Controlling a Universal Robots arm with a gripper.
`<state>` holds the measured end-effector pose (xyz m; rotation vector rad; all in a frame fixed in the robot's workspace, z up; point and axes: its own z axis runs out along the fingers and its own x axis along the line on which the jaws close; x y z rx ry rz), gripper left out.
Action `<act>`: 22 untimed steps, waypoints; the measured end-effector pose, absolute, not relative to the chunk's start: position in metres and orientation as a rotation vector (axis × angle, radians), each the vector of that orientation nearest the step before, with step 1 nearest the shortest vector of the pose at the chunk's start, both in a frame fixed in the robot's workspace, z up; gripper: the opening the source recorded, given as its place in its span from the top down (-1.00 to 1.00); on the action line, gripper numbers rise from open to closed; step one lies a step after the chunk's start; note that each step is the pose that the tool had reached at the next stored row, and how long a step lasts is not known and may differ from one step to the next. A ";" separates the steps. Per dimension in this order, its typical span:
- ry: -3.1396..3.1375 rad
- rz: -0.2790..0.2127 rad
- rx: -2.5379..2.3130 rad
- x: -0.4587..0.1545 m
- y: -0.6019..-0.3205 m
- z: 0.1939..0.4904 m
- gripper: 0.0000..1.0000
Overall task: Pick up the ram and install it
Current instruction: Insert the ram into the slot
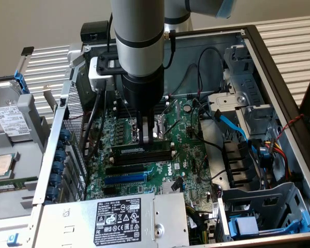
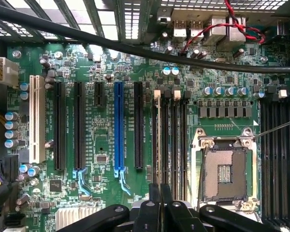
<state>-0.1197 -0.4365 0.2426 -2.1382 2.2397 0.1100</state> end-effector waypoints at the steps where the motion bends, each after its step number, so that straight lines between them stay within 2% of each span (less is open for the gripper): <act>1: 2.236 0.110 -2.142 -0.120 -0.436 0.243 0.76; 14: 2.225 0.112 -2.156 -0.119 -0.436 0.242 0.76; 22: 2.247 0.159 -2.173 -0.112 -0.435 0.242 0.76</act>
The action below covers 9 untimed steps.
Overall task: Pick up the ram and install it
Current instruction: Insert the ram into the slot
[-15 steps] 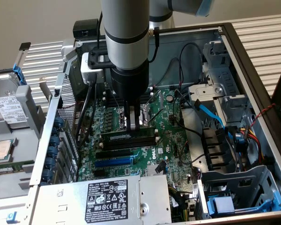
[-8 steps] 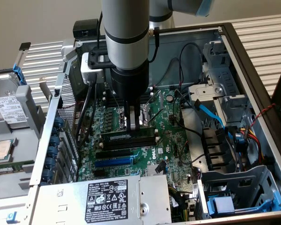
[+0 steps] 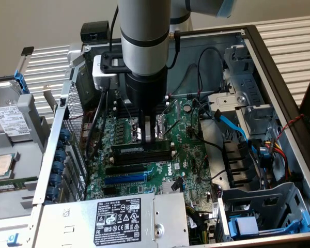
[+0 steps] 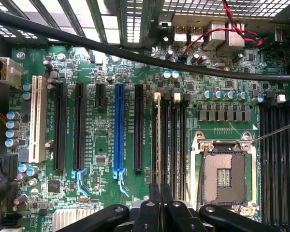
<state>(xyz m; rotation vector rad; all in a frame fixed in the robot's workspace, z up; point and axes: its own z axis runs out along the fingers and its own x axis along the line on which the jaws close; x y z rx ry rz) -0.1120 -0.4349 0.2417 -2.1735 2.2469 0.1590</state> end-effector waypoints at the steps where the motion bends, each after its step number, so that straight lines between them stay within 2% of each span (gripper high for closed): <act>1: 2.247 0.161 -2.174 -0.111 -0.435 0.242 0.76; 9: 2.248 0.161 -2.174 -0.109 -0.435 0.240 0.76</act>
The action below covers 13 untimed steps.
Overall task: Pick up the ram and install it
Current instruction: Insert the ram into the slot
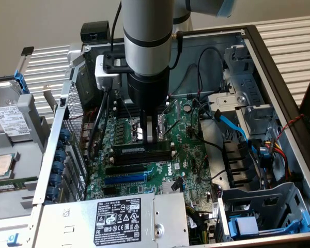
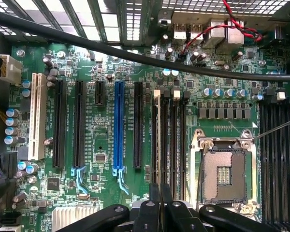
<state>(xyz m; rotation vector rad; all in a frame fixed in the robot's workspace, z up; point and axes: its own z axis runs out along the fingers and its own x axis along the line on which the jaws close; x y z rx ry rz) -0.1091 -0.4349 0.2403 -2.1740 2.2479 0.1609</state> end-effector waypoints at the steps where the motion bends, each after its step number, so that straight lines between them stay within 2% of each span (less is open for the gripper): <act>1: 2.248 0.161 -2.174 -0.109 -0.435 0.240 0.76; 13: 2.252 0.161 -2.169 -0.109 -0.435 0.236 0.76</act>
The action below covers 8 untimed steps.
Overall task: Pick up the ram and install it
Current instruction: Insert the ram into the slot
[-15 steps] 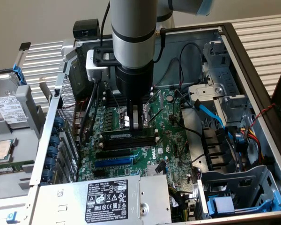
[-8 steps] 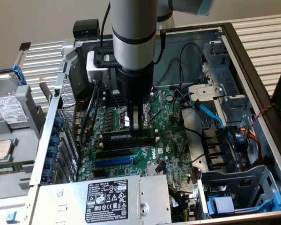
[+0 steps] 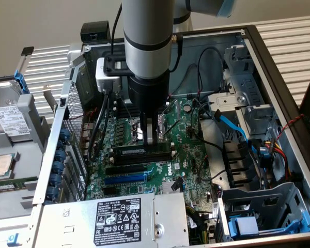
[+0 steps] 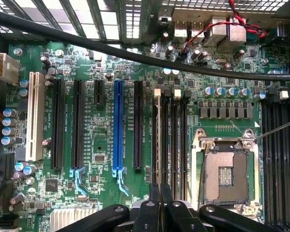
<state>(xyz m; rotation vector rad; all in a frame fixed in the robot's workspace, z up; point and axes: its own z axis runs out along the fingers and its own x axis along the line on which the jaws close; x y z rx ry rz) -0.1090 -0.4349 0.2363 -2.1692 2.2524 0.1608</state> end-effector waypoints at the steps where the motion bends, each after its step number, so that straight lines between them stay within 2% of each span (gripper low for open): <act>1: 2.254 0.161 -2.168 -0.109 -0.435 0.236 0.76; 8: 2.265 0.161 -2.155 -0.109 -0.435 0.235 0.76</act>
